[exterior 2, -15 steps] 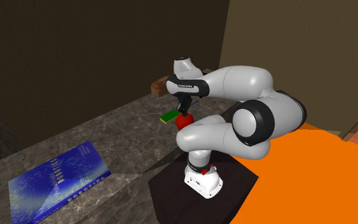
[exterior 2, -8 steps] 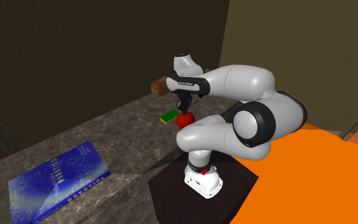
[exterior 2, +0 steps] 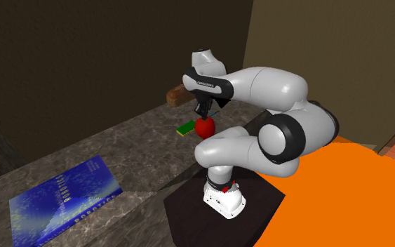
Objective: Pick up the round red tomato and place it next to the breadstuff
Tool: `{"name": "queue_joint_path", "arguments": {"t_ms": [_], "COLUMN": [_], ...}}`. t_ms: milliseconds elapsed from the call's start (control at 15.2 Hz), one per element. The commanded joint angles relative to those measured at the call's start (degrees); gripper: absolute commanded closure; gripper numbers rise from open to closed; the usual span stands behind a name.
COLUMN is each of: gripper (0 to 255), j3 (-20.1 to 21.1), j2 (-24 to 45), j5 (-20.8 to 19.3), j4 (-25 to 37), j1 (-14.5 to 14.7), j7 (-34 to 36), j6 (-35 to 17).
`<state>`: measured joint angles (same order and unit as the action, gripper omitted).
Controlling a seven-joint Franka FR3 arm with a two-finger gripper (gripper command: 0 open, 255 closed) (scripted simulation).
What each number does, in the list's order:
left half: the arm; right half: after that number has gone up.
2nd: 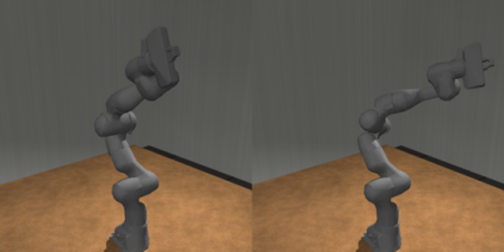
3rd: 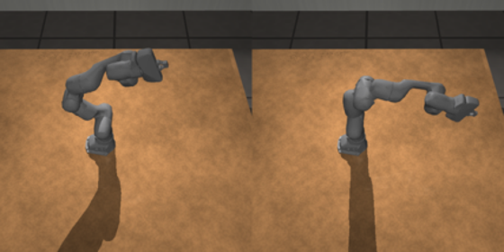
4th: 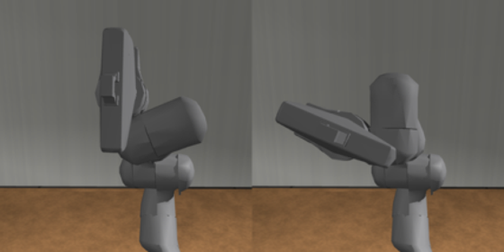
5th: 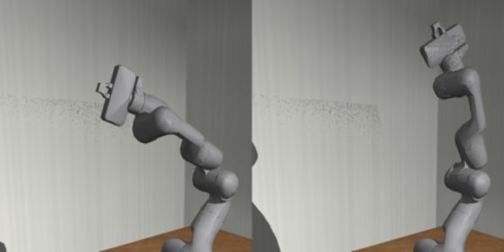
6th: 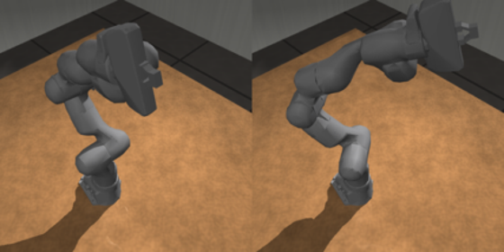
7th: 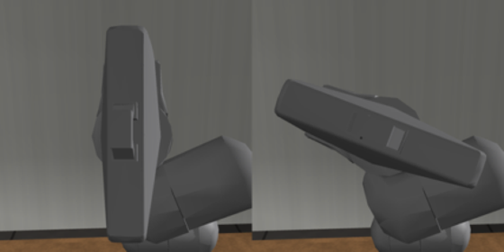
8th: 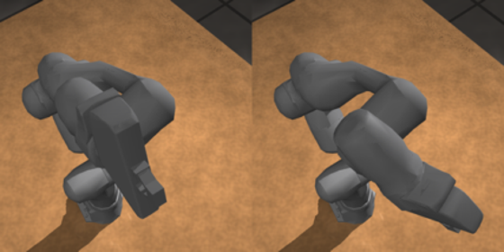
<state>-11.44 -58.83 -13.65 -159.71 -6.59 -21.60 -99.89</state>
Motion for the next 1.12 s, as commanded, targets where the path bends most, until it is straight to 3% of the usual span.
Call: {"name": "queue_joint_path", "arguments": {"t_ms": [0, 1056], "gripper": [255, 255], "j3": [0.4, 2.3], "j2": [0.1, 2.4], "j5": [0.5, 2.4], "j4": [1.5, 14.8], "j1": [0.3, 1.2], "j7": [0.1, -0.8], "j6": [1.4, 12.4]}}
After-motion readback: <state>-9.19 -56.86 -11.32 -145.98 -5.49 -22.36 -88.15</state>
